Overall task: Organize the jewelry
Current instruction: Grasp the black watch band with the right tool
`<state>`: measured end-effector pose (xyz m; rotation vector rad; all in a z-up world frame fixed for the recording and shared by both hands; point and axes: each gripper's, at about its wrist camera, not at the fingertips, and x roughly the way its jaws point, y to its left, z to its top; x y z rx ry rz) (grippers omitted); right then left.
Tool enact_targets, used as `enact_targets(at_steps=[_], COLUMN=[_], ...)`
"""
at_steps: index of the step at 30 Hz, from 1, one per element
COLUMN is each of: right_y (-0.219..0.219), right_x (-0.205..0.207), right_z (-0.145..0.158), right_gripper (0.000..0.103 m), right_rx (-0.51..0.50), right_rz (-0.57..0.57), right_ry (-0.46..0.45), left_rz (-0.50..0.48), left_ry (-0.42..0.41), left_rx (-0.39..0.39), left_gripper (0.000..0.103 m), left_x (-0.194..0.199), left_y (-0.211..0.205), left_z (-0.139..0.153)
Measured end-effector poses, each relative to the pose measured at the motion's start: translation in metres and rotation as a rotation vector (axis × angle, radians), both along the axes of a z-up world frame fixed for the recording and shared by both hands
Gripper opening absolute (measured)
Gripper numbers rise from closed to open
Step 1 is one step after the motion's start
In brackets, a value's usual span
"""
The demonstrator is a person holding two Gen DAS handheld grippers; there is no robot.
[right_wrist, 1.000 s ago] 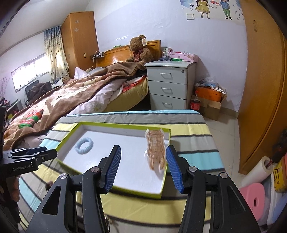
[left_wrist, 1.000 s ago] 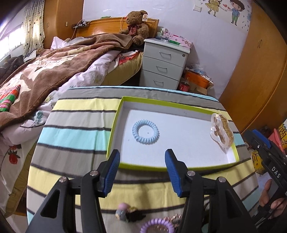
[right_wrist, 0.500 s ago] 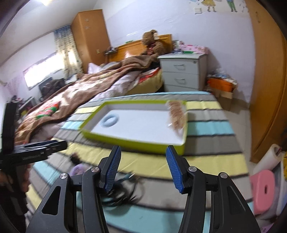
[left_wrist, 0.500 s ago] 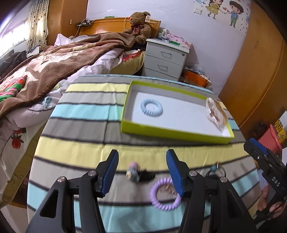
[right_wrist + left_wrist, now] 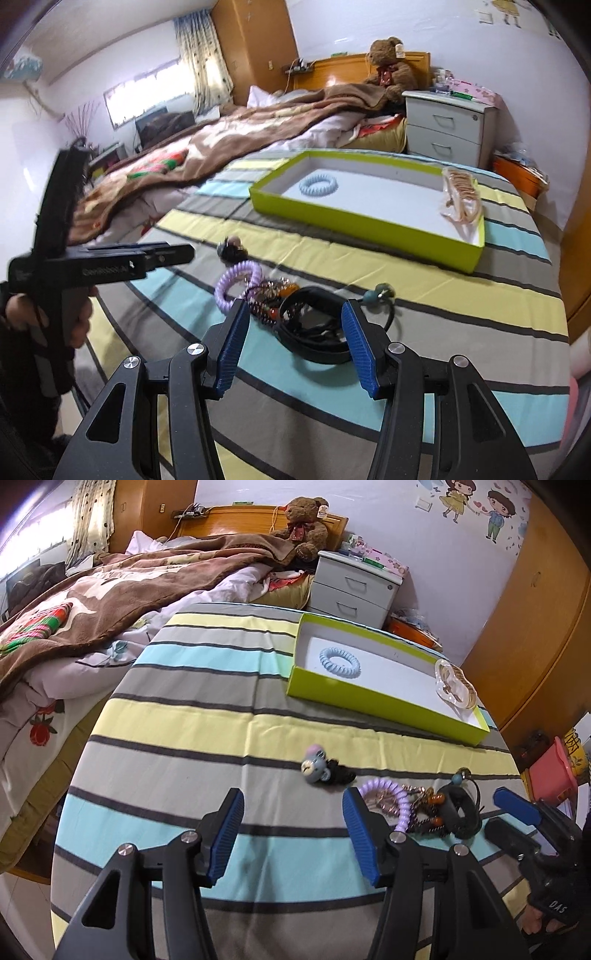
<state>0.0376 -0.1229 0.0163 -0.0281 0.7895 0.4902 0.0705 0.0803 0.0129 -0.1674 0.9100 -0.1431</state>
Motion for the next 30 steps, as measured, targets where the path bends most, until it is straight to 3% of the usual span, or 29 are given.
enact_targets(at_steps=[4, 7, 12, 14, 16, 23, 24, 30], right_y=[0.011, 0.021, 0.024, 0.026, 0.026, 0.031, 0.031, 0.025], right_x=[-0.003, -0.005, -0.001, 0.001, 0.001, -0.005, -0.006, -0.012], right_z=[-0.005, -0.010, -0.015, -0.018, -0.020, -0.022, -0.022, -0.016], right_gripper=[0.052, 0.043, 0.037, 0.032, 0.021, 0.018, 0.013, 0.010], right_rx=[-0.030, -0.081, -0.157, -0.193, -0.214, -0.253, -0.254, -0.191], right_rz=[0.039, 0.095, 0.093, 0.093, 0.096, 0.139, 0.136, 0.117], right_ry=[0.001, 0.005, -0.001, -0.003, -0.003, -0.001, -0.008, -0.016], left_rz=[0.006, 0.005, -0.008, -0.010, -0.013, -0.017, -0.019, -0.026], left_ry=[0.007, 0.016, 0.024, 0.025, 0.027, 0.035, 0.037, 0.044], left_rx=[-0.006, -0.010, -0.023, -0.031, -0.035, -0.044, -0.045, -0.046], left_gripper=[0.058, 0.058, 0.058, 0.058, 0.058, 0.058, 0.058, 0.058], left_x=[-0.006, -0.008, -0.011, -0.012, -0.012, -0.013, -0.013, -0.013], left_y=[0.006, 0.008, 0.010, 0.011, 0.011, 0.013, 0.013, 0.012], left_z=[-0.005, -0.010, -0.013, -0.014, -0.014, -0.017, -0.017, -0.018])
